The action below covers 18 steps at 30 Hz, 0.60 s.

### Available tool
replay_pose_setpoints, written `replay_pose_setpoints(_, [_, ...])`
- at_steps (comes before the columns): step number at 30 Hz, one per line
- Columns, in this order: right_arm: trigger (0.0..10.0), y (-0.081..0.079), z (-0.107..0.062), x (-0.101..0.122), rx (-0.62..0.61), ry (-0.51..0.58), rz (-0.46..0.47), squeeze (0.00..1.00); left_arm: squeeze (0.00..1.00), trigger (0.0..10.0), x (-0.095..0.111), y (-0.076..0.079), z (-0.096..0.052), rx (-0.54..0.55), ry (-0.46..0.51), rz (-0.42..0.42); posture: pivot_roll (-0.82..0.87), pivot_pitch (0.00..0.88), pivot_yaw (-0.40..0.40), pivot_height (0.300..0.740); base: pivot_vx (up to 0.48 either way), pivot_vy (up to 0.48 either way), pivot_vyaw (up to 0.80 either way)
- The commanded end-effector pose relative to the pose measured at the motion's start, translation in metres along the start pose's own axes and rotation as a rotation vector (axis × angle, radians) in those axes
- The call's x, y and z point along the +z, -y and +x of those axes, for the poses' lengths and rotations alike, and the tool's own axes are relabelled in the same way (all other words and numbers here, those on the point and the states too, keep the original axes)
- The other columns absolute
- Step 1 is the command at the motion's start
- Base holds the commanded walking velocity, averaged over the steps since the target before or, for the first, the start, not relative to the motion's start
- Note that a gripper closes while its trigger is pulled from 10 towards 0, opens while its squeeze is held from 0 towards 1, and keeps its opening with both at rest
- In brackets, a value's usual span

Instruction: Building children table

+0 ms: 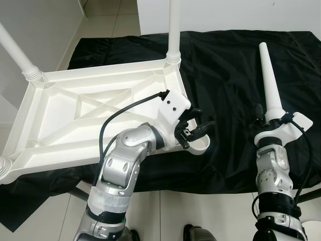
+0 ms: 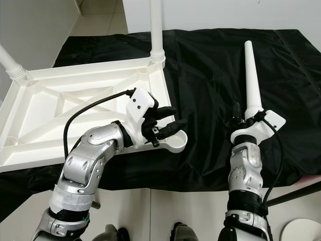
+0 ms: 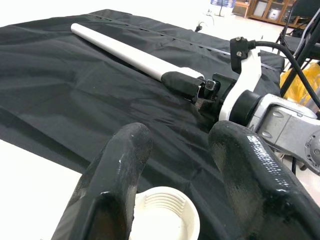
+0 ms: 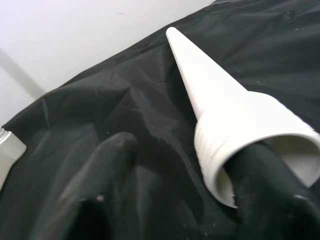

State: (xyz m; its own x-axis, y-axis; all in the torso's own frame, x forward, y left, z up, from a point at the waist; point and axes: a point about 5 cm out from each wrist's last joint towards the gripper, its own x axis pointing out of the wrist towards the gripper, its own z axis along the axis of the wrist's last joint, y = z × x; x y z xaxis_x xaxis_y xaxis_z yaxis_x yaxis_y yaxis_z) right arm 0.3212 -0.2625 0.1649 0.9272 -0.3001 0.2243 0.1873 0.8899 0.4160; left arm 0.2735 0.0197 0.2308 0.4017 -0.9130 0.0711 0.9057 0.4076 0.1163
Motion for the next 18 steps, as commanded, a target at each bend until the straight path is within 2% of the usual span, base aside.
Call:
replay_pose_setpoints(1, [0.0, -0.001, 0.0003, -0.0042, 0.006, -0.025, 0.024, 0.0, 0.0, 10.0, 0.0006, -0.0115, -0.0011, 0.206, -0.009, 0.0, -0.07, 0.165, 0.088, 0.74, 0.0, 0.0, 0.0])
replay_pose_setpoints(18, [0.0, -0.005, 0.0007, -0.0134, 0.01, -0.053, 0.004, 0.0, 0.0, 10.0, 0.0003, -0.0125, 0.0001, 0.211, -0.018, 0.03, -0.06, 0.15, 0.092, 0.74, 0.0, 0.0, 0.0])
